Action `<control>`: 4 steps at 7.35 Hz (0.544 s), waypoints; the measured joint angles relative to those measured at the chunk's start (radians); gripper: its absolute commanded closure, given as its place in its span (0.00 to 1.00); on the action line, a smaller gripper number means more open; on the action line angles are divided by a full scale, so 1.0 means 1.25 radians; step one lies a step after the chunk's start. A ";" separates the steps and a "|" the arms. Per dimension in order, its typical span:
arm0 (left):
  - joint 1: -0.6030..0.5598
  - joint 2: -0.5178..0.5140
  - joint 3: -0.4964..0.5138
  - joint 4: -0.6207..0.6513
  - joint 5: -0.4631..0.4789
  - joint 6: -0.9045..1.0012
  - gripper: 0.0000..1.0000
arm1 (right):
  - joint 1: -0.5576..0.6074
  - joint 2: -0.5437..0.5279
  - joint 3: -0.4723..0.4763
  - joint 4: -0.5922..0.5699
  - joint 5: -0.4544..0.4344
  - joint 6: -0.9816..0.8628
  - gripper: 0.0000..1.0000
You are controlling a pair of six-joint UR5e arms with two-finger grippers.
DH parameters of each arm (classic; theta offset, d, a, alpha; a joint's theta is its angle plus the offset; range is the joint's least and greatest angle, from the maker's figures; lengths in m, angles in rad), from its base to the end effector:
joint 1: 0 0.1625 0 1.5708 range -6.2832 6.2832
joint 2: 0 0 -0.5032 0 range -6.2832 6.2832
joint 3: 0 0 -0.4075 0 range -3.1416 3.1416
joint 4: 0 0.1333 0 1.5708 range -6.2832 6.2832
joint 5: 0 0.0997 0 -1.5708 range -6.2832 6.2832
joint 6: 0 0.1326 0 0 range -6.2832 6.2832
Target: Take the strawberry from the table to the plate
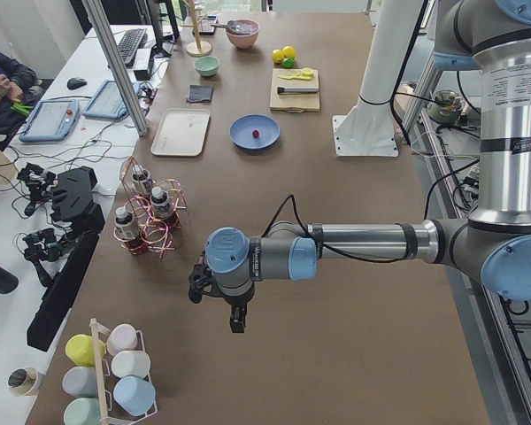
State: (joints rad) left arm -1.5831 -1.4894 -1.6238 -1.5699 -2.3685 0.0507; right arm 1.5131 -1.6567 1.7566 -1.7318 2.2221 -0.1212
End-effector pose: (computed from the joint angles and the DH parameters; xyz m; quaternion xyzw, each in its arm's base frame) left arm -0.0441 -0.4629 0.7711 -0.0013 0.3885 0.0120 0.9213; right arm 0.0266 -0.4577 0.7346 -0.0188 -0.3205 -0.0749 0.9441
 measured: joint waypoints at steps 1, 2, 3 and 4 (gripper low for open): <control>0.000 0.000 0.000 0.000 0.000 0.000 0.02 | 0.000 0.000 0.000 0.000 0.004 0.000 0.00; 0.000 0.000 0.000 -0.001 0.000 0.000 0.02 | 0.001 0.000 0.002 0.000 0.006 0.000 0.00; 0.000 0.000 0.000 -0.001 0.000 0.000 0.02 | 0.001 -0.001 0.003 0.000 0.006 0.000 0.00; 0.000 0.000 -0.001 -0.002 0.000 0.000 0.02 | 0.001 -0.001 0.002 0.000 0.007 0.000 0.00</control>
State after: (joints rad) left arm -1.5831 -1.4895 -1.6254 -1.5718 -2.3684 0.0509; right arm 1.5140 -1.6580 1.7588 -1.7319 2.2303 -0.1212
